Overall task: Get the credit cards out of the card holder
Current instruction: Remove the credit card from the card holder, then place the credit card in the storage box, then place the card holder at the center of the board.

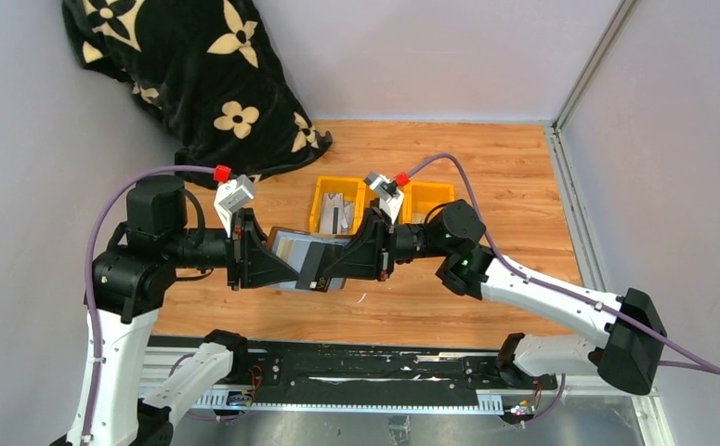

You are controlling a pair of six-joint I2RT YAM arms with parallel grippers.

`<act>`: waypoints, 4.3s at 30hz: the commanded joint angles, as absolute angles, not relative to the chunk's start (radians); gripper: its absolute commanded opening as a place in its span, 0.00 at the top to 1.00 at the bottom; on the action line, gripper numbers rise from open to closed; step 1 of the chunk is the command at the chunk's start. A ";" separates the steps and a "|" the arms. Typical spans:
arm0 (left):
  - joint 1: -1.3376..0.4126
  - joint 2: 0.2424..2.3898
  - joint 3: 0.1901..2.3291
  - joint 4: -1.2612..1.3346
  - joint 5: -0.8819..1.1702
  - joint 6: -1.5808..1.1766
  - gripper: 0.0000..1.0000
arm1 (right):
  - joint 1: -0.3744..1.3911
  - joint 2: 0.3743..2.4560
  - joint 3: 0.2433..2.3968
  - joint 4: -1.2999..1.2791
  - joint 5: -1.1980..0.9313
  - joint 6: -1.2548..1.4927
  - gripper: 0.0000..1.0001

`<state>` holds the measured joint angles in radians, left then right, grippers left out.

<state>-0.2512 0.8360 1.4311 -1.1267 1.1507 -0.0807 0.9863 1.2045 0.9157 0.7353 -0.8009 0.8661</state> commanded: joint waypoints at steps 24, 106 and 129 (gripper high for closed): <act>-0.256 0.760 1.422 -1.247 0.690 0.368 1.00 | 0.593 1.084 1.064 -0.223 -0.660 0.411 1.00; -0.307 1.018 1.247 -1.482 0.736 0.850 1.00 | 0.925 1.363 1.083 0.043 -0.788 0.331 0.21; -0.537 1.442 0.976 -0.700 -0.111 0.753 0.85 | 0.327 0.996 0.756 -0.045 -0.652 0.570 0.18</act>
